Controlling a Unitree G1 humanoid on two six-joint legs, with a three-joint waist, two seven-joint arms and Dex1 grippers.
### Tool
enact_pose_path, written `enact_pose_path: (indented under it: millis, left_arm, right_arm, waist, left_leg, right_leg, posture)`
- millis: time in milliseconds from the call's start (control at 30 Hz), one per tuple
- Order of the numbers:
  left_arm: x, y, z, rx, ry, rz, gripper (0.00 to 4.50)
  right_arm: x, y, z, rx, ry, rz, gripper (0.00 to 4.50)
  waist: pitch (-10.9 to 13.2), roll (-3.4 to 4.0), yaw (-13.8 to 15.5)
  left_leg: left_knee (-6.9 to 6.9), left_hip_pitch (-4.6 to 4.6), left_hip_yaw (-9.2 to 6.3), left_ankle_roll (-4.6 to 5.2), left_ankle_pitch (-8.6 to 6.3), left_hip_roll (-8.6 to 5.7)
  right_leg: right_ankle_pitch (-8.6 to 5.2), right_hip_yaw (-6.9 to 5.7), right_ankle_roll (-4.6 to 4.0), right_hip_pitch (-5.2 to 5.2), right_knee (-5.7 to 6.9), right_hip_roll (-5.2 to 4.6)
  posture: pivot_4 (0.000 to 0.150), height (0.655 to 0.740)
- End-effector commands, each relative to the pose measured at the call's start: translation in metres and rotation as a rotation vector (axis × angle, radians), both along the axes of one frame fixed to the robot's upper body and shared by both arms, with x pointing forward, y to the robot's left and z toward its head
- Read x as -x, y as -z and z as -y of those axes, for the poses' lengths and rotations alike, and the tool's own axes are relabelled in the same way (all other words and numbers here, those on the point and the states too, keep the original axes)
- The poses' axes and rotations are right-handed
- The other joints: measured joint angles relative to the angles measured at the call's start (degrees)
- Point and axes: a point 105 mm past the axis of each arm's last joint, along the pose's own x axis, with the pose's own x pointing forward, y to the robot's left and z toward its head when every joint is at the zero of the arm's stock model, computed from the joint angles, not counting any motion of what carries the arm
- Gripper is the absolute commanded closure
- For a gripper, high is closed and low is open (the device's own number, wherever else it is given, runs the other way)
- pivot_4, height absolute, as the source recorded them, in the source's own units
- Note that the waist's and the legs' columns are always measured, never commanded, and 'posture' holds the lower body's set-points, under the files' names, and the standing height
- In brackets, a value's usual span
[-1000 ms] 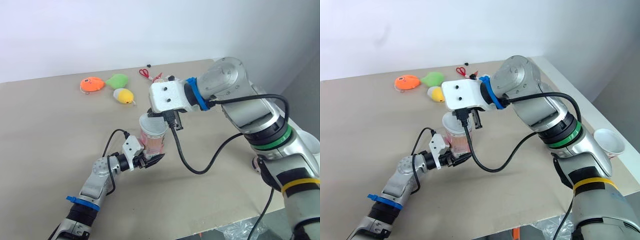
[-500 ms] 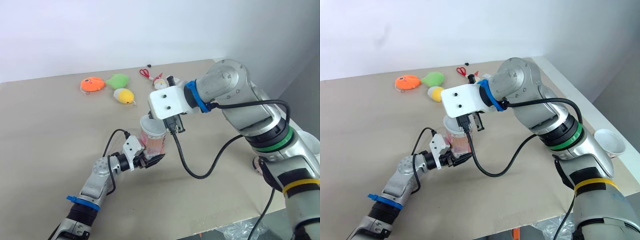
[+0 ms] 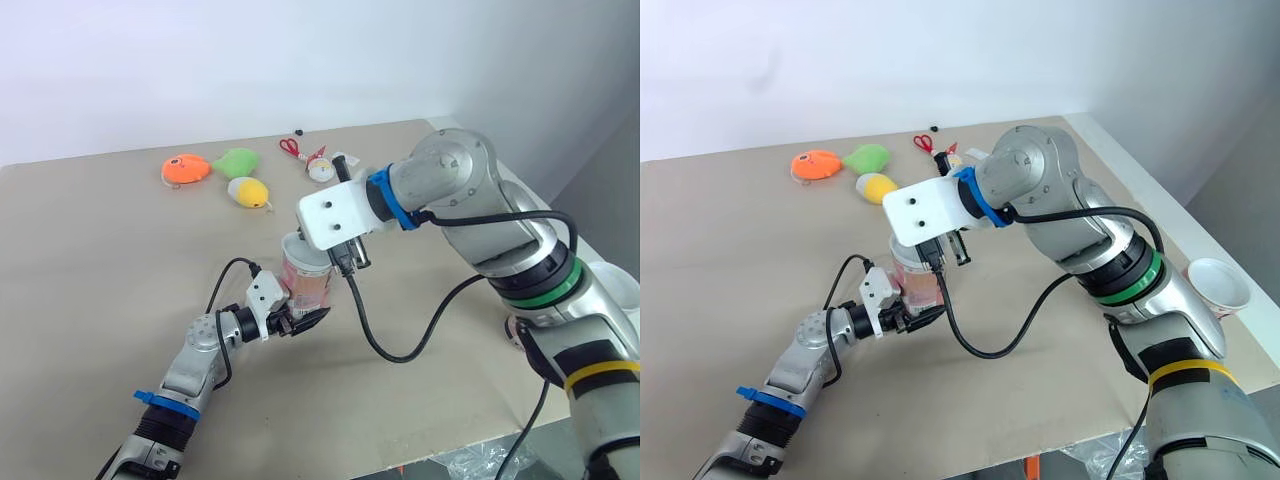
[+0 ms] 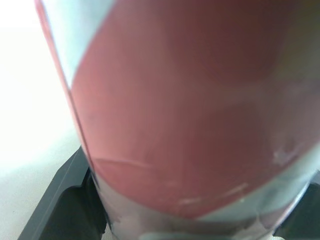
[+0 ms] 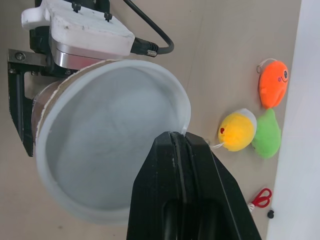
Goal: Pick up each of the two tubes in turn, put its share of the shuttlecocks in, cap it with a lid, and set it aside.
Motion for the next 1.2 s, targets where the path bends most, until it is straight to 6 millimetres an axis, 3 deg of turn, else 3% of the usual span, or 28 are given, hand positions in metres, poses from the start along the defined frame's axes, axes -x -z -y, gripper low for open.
enact_pose_path:
  millis: [33, 367, 467, 667, 700, 733, 867, 1067, 1200]
  left_arm:
    - [0.000, 0.020, -0.005, -0.031, -0.032, -0.070, 1.16]
    - [0.000, 0.019, -0.004, -0.030, -0.031, -0.070, 1.16]
    - [0.000, 0.020, -0.004, -0.030, -0.030, -0.071, 1.16]
    - [0.000, 0.020, -0.004, -0.029, -0.030, -0.073, 1.16]
    - [0.000, 0.020, -0.004, -0.029, -0.030, -0.073, 1.16]
    - [0.000, 0.019, -0.004, -0.029, -0.030, -0.073, 1.16]
    - [0.001, 0.019, -0.004, -0.029, -0.030, -0.073, 1.16]
    - [0.001, 0.020, -0.004, -0.030, -0.029, -0.075, 1.16]
    - [0.001, 0.020, -0.004, -0.030, -0.028, -0.075, 1.16]
  right_arm:
    - [-0.005, 0.011, 0.006, 0.053, 0.027, -0.003, 4.46]
    - [0.004, 0.009, 0.000, 0.014, -0.012, -0.049, 4.46]
    - [0.004, 0.007, -0.001, 0.006, -0.011, -0.053, 3.60]
    - [0.004, 0.005, -0.001, -0.006, -0.010, -0.059, 0.60]
    - [0.004, 0.005, -0.001, -0.007, -0.009, -0.059, 0.18]
    - [0.004, 0.005, -0.001, -0.008, -0.009, -0.058, 0.08]
    - [0.003, -0.004, -0.004, -0.065, -0.008, -0.059, 0.08]
    - [0.004, -0.044, -0.005, -0.197, -0.028, -0.053, 0.08]
    - [0.007, -0.055, -0.003, -0.231, -0.048, -0.080, 2.01]
  waist:
    - [0.0, 0.00, 0.0]
    - [0.0, 0.01, 0.0]
    - [0.0, 0.01, 0.0]
    - [0.0, 0.05, 0.0]
    - [0.0, 0.06, 0.0]
    - [0.0, 0.07, 0.0]
    - [-0.1, 0.08, 0.0]
    - [0.0, 0.14, 0.0]
    - [0.0, 0.13, 0.0]
  left_leg:
    - [0.00, 0.00, 0.00, 0.00, 0.00, 0.00]
    - [0.00, 0.03, -0.06, 0.01, 0.00, 0.00]
    - [0.00, 0.02, -0.08, 0.01, 0.00, 0.00]
    - [-0.01, 0.03, -0.10, 0.01, 0.00, -0.01]
    - [-0.01, 0.03, -0.10, 0.00, 0.00, -0.01]
    - [-0.02, 0.03, -0.11, 0.00, 0.00, -0.01]
    - [-0.04, 0.04, -0.12, 0.00, 0.00, -0.01]
    - [-0.05, 0.00, -0.13, 0.01, 0.01, 0.00]
    - [-0.10, -0.05, -0.17, 0.01, 0.01, -0.01]
  right_leg:
    - [0.00, -0.01, 0.00, 0.00, 0.00, -0.01]
    - [-0.13, -0.07, -0.23, 0.04, 0.00, -0.01]
    - [-0.13, -0.08, -0.23, 0.04, 0.00, -0.01]
    - [-0.14, -0.16, -0.24, 0.05, 0.00, -0.07]
    - [-0.15, -0.17, -0.26, 0.05, 0.00, -0.07]
    - [-0.16, -0.18, -0.26, 0.05, 0.00, -0.07]
    - [-0.17, -0.20, -0.29, 0.05, 0.00, -0.07]
    - [-0.17, -0.21, -0.30, 0.02, 0.00, -0.06]
    - [-0.15, -0.29, -0.24, -0.01, -0.02, -0.12]
  posture:
    - [0.150, 0.7400]
    - [0.150, 0.7400]
    - [0.150, 0.7400]
    - [0.150, 0.7400]
    - [0.150, 0.7400]
    - [0.150, 0.7400]
    - [0.150, 0.7400]
    - [0.150, 0.7400]
    - [0.150, 0.7400]
